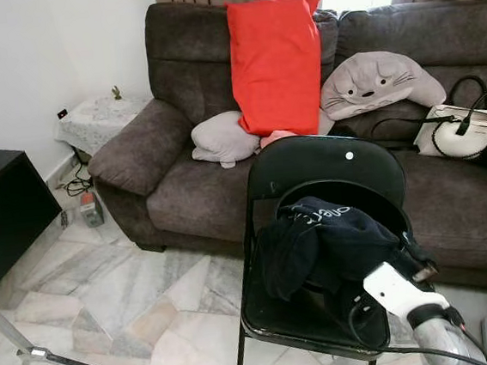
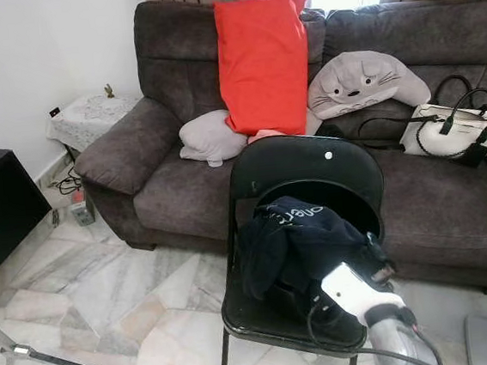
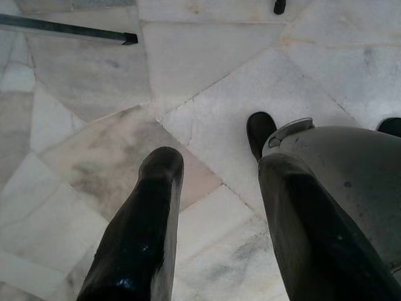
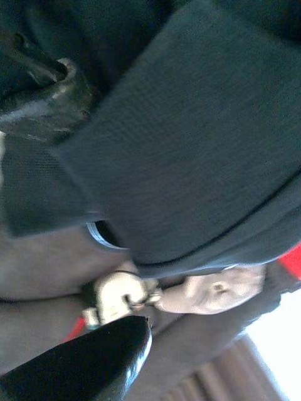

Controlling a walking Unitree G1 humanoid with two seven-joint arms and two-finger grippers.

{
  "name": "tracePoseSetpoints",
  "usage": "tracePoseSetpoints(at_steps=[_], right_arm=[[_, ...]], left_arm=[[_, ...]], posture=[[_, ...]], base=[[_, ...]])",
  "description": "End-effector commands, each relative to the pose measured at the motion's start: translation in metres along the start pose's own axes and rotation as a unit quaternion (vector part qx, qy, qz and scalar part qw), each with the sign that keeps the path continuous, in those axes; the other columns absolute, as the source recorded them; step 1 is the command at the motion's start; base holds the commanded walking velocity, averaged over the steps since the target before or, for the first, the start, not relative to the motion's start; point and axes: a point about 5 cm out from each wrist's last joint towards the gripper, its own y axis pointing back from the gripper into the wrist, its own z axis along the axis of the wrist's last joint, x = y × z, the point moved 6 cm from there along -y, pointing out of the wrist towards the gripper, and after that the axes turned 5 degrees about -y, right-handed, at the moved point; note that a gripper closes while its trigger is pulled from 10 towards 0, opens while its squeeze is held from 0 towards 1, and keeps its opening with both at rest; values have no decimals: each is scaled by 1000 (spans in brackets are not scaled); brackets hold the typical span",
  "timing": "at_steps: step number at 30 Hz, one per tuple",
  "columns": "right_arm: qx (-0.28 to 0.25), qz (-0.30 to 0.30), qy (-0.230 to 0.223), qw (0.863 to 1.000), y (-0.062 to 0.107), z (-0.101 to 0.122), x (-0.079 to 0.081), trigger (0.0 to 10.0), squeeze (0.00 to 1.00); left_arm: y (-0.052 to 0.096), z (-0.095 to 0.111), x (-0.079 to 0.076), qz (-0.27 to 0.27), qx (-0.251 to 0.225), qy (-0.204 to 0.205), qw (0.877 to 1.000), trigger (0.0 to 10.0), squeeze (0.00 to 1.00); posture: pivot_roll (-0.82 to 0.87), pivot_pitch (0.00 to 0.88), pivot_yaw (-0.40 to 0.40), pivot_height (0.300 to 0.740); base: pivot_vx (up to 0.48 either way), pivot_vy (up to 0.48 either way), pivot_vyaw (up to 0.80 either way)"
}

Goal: Hang hanger

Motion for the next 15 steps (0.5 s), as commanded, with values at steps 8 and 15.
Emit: tracePoseSetpoints(at_steps=[8,15], right_arm=[[2,-92,-87,992,13,-9,-20,10000,0],[-52,-99,-187,976,11,9,-21,10000,0]], left_arm=[[1,-5,2,-1,7,-4,1000,10000,0],[1,-4,2,0,6,-6,1000,10000,0]], posture=[[34,3,27,740],[37,0,30,740]], base=[[0,0,0],[0,0,0]])
